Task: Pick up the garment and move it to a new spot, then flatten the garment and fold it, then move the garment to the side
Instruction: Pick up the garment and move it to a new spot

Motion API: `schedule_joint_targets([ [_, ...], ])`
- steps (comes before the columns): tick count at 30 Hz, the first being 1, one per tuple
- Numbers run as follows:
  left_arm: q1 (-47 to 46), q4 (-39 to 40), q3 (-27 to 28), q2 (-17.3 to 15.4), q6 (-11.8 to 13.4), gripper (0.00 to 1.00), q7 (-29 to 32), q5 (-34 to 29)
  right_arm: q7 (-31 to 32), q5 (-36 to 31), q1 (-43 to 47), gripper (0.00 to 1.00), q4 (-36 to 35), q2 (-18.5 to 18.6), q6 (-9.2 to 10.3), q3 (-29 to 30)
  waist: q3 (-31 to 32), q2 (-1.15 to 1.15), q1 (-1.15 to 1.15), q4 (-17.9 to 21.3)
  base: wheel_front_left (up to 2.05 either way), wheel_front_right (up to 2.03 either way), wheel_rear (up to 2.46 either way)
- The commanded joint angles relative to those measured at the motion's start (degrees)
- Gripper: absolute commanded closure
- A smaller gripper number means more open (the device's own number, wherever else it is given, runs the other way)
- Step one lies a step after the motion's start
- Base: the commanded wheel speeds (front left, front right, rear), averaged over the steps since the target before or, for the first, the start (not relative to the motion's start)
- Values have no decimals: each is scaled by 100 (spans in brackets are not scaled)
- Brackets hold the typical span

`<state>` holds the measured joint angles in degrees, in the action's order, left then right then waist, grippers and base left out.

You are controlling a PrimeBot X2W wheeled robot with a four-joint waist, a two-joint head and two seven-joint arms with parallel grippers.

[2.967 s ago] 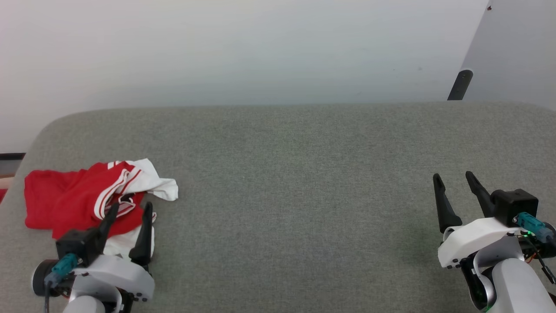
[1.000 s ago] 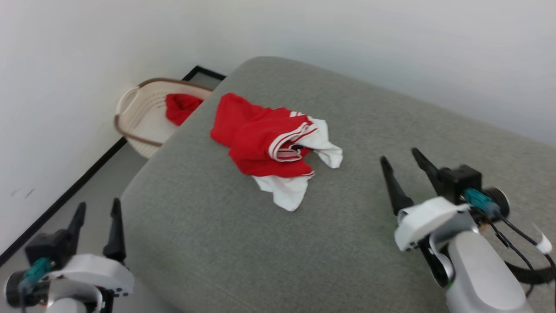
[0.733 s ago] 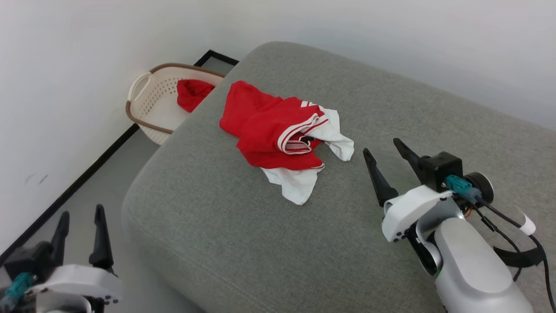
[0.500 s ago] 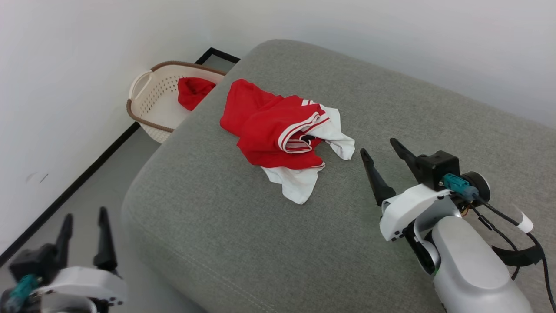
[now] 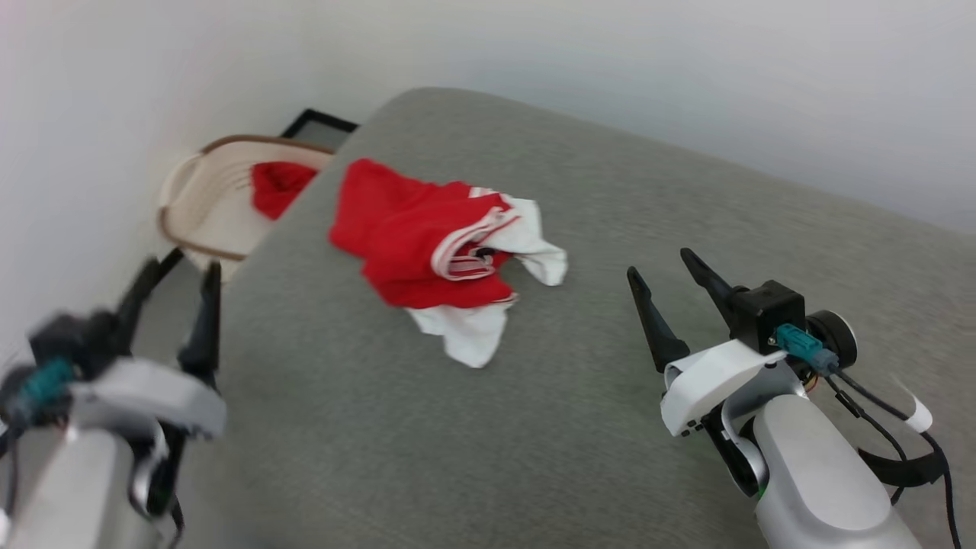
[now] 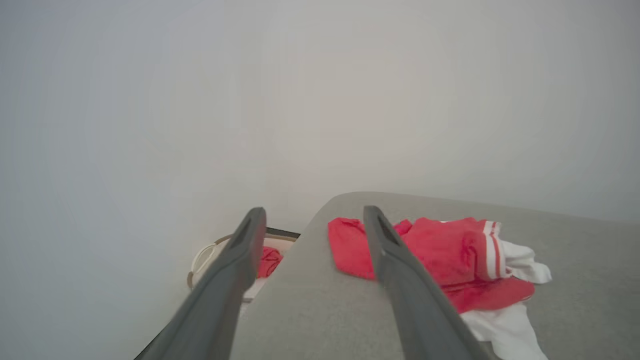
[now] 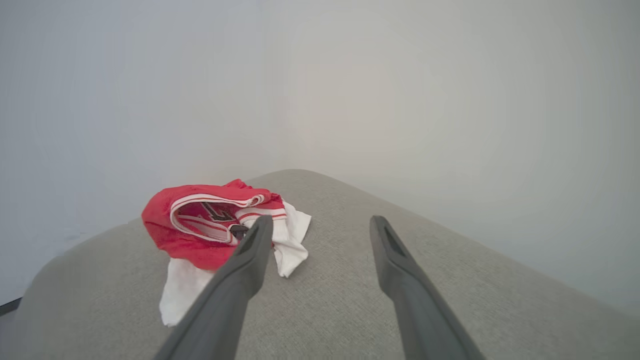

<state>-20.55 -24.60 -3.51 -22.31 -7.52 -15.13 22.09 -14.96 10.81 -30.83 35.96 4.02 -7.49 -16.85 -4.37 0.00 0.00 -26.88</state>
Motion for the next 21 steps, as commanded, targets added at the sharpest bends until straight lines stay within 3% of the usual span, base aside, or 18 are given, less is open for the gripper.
schedule_joint_targets([
  [1, -282, -87, -180, -129, 9, 0, 1, 229, -25, -49, 64, 0, -83, -8, 0, 4, -490, 0, 0, 968, 0, 0, 0],
  [9, -1378, -714, -1384, -1179, 8, 0, 257, 1299, -27, -274, 97, 0, -505, -90, 1, -139, -936, 0, 0, 2083, 0, 0, 0],
  [14, -1819, -883, -2301, -1938, 10, 0, 1038, 2423, -27, -249, 227, 0, -810, -115, 0, -202, -1052, 0, 0, 2519, 0, 0, 0],
  [21, -2059, -727, -3656, -2758, 9, 0, 2561, 3833, -25, -174, 334, 0, -1094, -114, 1, -241, -1160, 0, 0, 2943, 0, 0, 0],
])
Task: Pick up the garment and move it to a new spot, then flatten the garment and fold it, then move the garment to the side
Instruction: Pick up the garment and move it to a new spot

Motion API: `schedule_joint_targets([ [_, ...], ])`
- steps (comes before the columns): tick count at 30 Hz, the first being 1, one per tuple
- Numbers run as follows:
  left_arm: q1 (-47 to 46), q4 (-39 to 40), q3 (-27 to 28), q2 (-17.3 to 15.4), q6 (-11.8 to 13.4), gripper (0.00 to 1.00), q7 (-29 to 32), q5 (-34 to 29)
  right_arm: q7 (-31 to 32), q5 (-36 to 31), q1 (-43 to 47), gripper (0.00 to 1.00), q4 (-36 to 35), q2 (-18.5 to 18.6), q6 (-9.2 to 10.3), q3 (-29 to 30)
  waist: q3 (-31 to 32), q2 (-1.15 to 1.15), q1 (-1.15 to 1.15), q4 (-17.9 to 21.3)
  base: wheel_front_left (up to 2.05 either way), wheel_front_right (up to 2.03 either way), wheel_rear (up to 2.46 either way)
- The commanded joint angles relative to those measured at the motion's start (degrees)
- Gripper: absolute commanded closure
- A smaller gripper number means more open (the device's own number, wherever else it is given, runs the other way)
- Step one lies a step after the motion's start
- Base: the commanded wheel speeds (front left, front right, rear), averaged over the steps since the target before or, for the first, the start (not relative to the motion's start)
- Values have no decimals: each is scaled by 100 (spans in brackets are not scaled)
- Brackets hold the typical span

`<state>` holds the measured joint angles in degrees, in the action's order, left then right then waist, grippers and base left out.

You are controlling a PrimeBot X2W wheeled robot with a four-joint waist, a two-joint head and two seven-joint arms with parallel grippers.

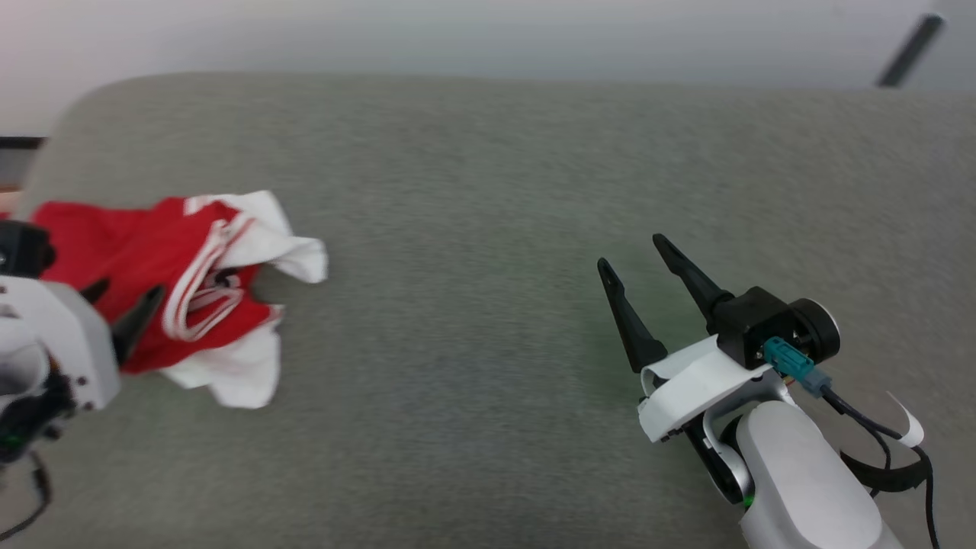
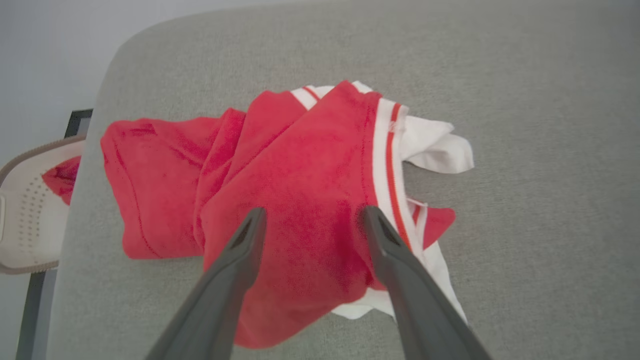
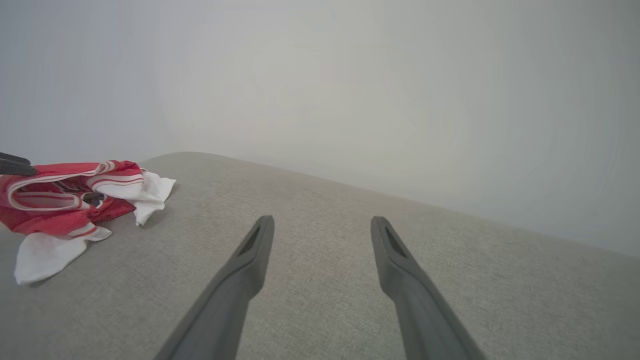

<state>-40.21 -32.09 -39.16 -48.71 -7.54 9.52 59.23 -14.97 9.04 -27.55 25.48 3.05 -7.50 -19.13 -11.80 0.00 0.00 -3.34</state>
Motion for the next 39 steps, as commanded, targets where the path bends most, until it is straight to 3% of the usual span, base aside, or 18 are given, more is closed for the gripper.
schedule_joint_targets([
  [1, -120, 6, -203, -210, 11, 0, 242, 288, -18, 12, 13, 0, -83, -17, 2, -10, -450, 0, 0, 647, 0, 0, 0],
  [10, -265, -503, -888, -575, 11, 0, 699, 1119, 151, -90, 114, 0, -460, -19, 2, 2, -840, 0, 0, 1096, 0, 0, 0],
  [21, -227, -771, -1444, -385, 20, 0, 861, 1671, 427, -258, 61, 0, -1074, -17, 2, 8, -1290, 0, 0, 1268, 0, 0, 0],
  [23, -228, -771, -1533, -343, 23, 76, 824, 1740, 469, -265, 62, 0, -1162, -18, 2, 9, -1313, 0, 0, 1258, 0, 0, 0],
  [24, -242, -801, -1543, -320, 27, 100, 773, 1780, 481, -279, 65, 0, -1200, -18, 2, 14, -1320, 0, 0, 1247, 0, 0, 0],
  [28, -360, -837, -1493, -284, 12, 100, 498, 1920, 524, -277, 88, 0, -1290, -18, 2, 83, -1275, 0, 0, 1168, 0, 0, 0],
  [39, -982, -882, -1656, -479, -1, 100, -800, 1366, 365, -78, 318, 0, -1141, -16, 2, 363, -712, 0, 0, 870, 0, 0, 0],
])
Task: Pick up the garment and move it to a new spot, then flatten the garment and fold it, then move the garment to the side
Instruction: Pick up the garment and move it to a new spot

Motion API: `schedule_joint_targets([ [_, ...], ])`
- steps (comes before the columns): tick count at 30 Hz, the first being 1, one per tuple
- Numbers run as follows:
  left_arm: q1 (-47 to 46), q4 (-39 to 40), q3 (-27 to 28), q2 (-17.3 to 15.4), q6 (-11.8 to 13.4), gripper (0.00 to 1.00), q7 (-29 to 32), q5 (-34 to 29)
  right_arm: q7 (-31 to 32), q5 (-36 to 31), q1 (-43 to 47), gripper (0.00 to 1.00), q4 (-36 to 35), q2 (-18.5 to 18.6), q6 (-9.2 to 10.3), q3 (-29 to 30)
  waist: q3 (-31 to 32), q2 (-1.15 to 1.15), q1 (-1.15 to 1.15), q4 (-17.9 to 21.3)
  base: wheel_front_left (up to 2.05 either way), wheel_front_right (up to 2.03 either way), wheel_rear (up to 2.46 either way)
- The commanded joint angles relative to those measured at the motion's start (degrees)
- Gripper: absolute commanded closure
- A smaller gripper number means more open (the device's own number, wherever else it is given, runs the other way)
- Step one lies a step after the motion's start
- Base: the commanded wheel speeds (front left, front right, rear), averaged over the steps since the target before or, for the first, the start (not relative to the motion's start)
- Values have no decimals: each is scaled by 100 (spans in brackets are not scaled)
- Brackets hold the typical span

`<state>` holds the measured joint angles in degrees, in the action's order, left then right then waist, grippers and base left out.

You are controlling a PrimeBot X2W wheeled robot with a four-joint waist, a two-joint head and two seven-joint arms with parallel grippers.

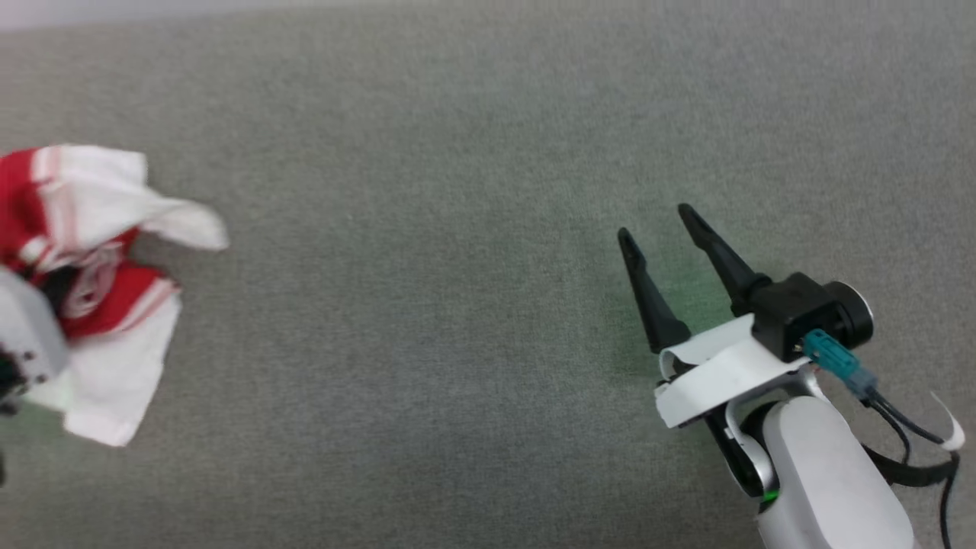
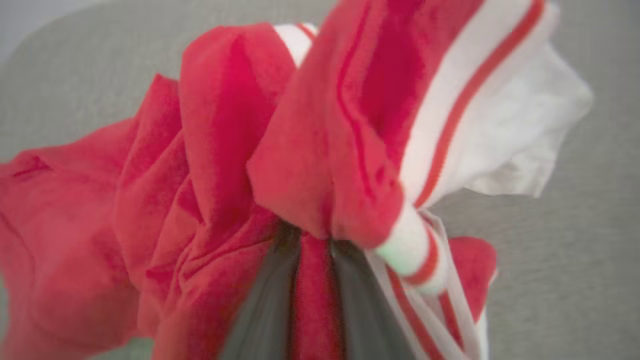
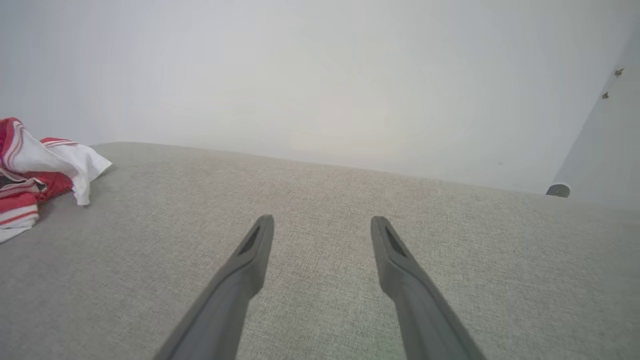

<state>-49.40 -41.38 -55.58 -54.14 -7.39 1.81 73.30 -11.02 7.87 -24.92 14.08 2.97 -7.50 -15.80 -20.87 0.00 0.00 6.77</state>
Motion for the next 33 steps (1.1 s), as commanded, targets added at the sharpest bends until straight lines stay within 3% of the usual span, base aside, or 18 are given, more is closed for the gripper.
schedule_joint_targets([
  [1, -140, 108, -30, 41, -16, 100, -122, -63, -52, 59, 94, 0, 24, -7, 2, 68, 256, 0, 0, -166, 0, 0, 0],
  [9, -665, 1093, -305, 74, -5, 100, -576, -373, -249, 317, 346, 0, 120, -4, 2, 399, 587, 0, 0, -83, 0, 0, 0],
  [15, -1118, 1888, -619, 303, -5, 100, -293, -589, -362, 540, 523, 0, 45, -6, 2, 600, 584, 0, 0, 325, 0, 0, 0],
  [23, -1592, 2225, -1171, 1013, -5, 100, 285, -953, -416, 903, 707, 0, -150, -7, 2, 741, 385, 0, 0, 1116, 0, 0, 0],
  [33, -1686, 1482, -1489, 2113, -5, 100, 381, -997, -420, 1310, 992, 0, -593, -10, 2, 762, 154, 0, 0, 1911, 0, 0, 0],
])
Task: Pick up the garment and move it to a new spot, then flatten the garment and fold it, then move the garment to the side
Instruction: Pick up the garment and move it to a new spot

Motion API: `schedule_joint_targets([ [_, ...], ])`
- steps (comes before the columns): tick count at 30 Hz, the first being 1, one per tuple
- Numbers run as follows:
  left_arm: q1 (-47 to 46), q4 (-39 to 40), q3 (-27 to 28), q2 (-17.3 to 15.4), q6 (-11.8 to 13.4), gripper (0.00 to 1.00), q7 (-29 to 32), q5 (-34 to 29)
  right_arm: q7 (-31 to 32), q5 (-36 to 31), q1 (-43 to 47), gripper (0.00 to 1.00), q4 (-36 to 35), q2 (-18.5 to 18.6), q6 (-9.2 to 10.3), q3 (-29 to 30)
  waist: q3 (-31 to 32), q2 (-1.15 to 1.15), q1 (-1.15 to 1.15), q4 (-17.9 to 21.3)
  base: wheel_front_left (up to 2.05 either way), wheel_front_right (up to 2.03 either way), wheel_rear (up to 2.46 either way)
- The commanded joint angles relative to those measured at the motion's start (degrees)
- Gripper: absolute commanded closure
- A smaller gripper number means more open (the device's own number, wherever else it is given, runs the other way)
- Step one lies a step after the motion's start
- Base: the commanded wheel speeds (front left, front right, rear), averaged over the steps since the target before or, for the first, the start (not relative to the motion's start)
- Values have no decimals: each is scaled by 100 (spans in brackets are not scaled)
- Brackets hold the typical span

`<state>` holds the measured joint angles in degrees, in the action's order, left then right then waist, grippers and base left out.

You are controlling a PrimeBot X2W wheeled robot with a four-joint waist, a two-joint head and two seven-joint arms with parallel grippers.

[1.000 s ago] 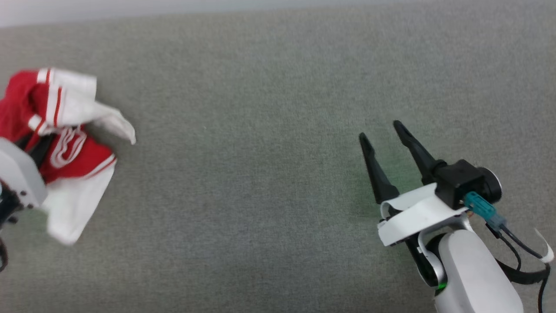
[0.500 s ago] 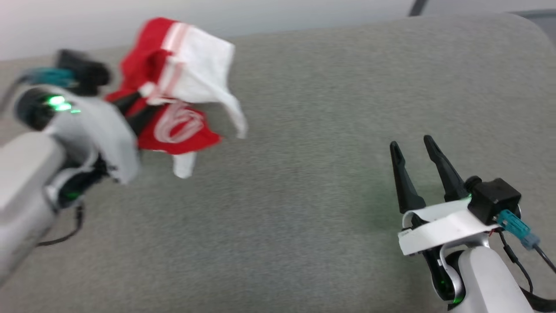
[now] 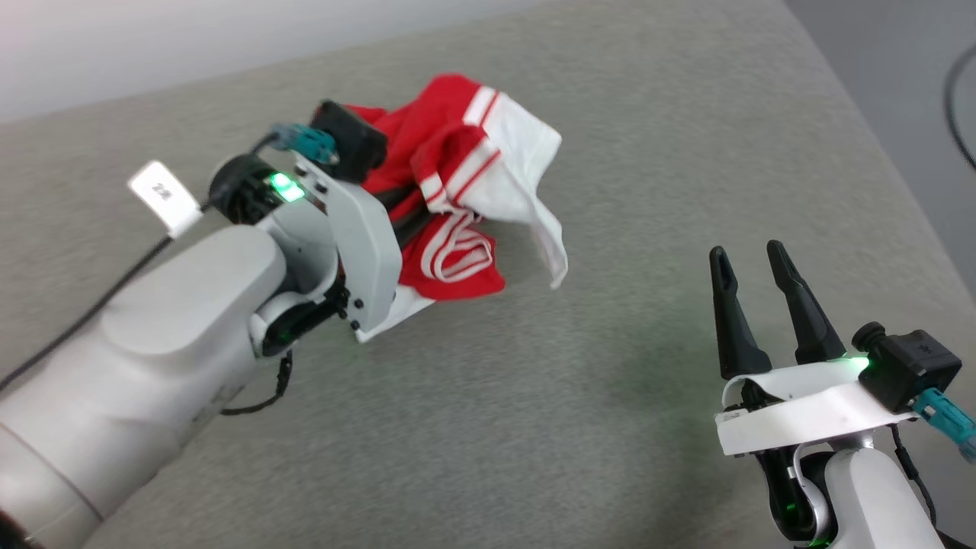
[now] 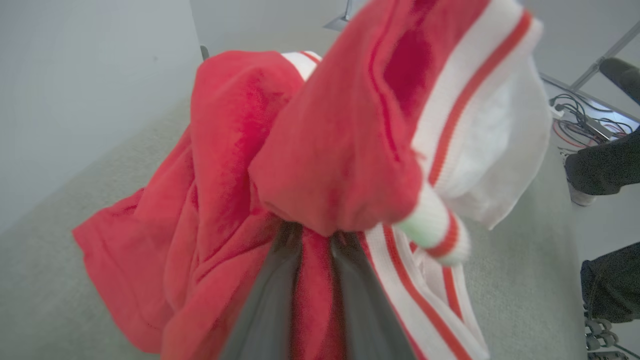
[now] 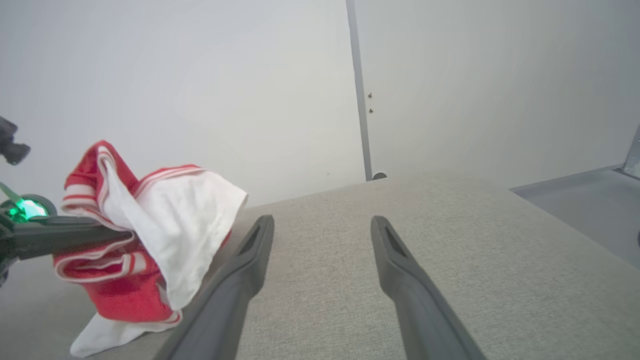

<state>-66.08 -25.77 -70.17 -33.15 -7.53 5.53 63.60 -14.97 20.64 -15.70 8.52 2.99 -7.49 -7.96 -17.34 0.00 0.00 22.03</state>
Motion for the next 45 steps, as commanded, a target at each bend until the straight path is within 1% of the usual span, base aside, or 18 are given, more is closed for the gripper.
schedule_joint_targets([
  [1, 13, -190, -68, 62, 9, 100, 20, -72, -26, 79, 81, 0, -71, -13, 0, -27, -223, 0, 0, 448, 0, 0, 0],
  [3, 86, -426, -158, 91, 10, 100, 86, -168, -26, 176, 92, 0, -128, -13, 0, -55, -267, 0, 0, 569, 0, 0, 0],
  [7, 231, -756, -273, -14, 10, 100, 274, -316, -26, 281, 152, 0, -188, -11, 0, -103, -305, 0, 0, 738, 0, 0, 0],
  [11, 354, -832, -318, -215, 10, 100, 498, -414, -26, 338, 224, 0, -217, -12, 0, -100, -298, 0, 0, 771, 0, 0, 0],
  [15, 540, -863, -357, -318, 12, 100, 709, -766, -27, 412, 184, 0, -245, -12, 0, -146, -367, 0, 0, 797, 0, 0, 0],
  [20, 806, -774, -424, -345, 11, 100, 1276, -1377, -27, 514, 69, 0, -327, -12, 0, -240, -518, 0, 0, 881, 0, 0, 0],
  [22, 895, -739, -452, -388, 10, 100, 1541, -1478, -27, 549, 54, 0, -353, -11, 1, -275, -574, 0, 0, 926, 0, 0, 0],
  [25, 997, -708, -487, -476, 10, 100, 1859, -1518, -27, 581, 71, 0, -407, -11, 0, -318, -645, 0, 0, 996, 0, 0, 0],
  [28, 1119, -699, -509, -590, 11, 100, 1987, -1317, -27, 599, 100, 0, -429, -11, 0, -346, -691, 0, 0, 1032, 0, 0, 0],
  [30, 1151, -699, -525, -668, 12, 100, 1945, -1235, -27, 602, 117, 0, -434, -12, 0, -351, -704, 0, 0, 1026, 0, 0, 0],
  [32, 1130, -675, -530, -722, 14, 99, 1766, -1141, -27, 557, 98, 0, -410, -12, 0, -364, -699, 0, 0, 977, 0, 0, 0],
  [33, 1100, -669, -526, -709, 15, 71, 1684, -1079, -27, 523, 85, 0, -397, -12, 0, -365, -675, 0, 0, 930, 0, 0, 0],
  [34, 1048, -654, -519, -686, 17, 54, 1607, -1013, -27, 499, 64, 0, -392, -12, 0, -362, -654, 0, 0, 873, 0, 0, 0],
  [35, 992, -629, -511, -657, 17, 35, 1530, -941, -27, 463, 41, 0, -382, -10, 0, -344, -624, 0, 0, 805, 0, 0, 0],
  [36, 929, -607, -503, -617, 17, 12, 1446, -824, -27, 423, 16, 0, -373, -11, 0, -327, -585, 0, 0, 724, 0, 0, 0],
  [37, 846, -595, -490, -573, 17, 0, 1327, -713, -27, 385, -6, 0, -357, -11, 0, -307, -548, 0, 0, 635, 0, 0, 0],
  [42, 440, -431, -385, -399, 30, 0, 780, -424, -26, 41, -103, 0, -199, -9, 0, -191, -315, 0, 0, 104, 0, 0, 0],
  [45, 228, -276, -337, -344, 24, 0, 332, -273, -27, -194, -193, 0, -96, -9, 0, -116, -205, 0, 0, -228, 0, 0, 0],
])
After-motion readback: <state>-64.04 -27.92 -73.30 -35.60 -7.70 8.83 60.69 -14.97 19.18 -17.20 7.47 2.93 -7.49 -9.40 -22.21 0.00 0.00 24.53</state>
